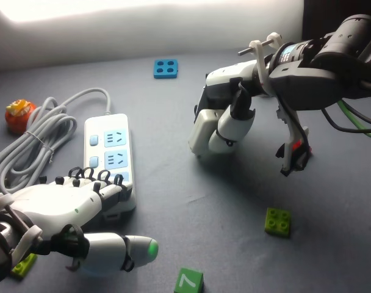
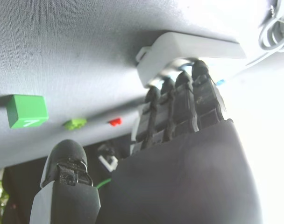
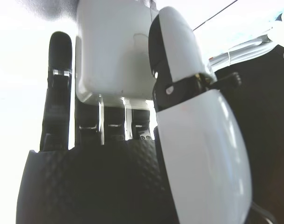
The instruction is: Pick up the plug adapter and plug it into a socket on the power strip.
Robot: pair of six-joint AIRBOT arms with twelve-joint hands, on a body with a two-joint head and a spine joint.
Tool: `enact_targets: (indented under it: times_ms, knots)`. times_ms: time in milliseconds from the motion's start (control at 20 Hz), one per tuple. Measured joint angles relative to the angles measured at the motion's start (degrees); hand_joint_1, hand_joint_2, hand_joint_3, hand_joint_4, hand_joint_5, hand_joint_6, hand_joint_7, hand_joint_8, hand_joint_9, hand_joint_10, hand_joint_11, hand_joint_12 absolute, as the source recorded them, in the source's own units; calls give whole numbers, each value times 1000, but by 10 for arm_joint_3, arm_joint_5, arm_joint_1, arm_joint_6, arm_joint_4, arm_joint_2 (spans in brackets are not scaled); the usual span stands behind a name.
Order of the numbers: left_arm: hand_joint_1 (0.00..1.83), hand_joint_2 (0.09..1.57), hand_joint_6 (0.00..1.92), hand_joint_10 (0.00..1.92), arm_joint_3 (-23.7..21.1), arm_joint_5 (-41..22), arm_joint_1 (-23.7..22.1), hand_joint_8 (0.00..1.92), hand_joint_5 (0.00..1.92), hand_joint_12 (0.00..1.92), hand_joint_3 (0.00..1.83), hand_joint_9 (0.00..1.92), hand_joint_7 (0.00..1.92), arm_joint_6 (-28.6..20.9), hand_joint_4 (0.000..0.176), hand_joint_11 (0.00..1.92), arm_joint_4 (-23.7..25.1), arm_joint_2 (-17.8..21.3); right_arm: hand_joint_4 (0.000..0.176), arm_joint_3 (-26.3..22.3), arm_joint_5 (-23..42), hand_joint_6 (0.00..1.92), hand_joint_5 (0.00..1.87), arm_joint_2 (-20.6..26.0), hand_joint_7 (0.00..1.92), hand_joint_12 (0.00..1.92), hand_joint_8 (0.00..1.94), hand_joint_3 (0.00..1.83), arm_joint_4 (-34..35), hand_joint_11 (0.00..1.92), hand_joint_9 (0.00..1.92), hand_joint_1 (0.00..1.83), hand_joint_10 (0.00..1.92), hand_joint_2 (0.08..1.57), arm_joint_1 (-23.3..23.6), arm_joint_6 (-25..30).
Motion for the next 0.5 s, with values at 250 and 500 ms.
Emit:
enact_targets:
  times_ms: [250, 500]
  knots:
    - [0, 1140, 9, 11, 0, 0, 0, 11, 87, 16, 0, 44, 72, 0, 0, 35, 0, 0, 0, 0, 0, 924, 973, 0, 1089, 960, 889, 0, 0, 750, 1221, 1234, 59, 1095, -2, -6]
    - [0, 1135, 7, 9, 0, -1, 0, 7, 95, 27, 0, 52, 76, 0, 0, 52, 0, 0, 0, -3, -18, 773, 1048, 2, 1146, 931, 822, 0, 3, 819, 1288, 1253, 59, 1066, 10, -64]
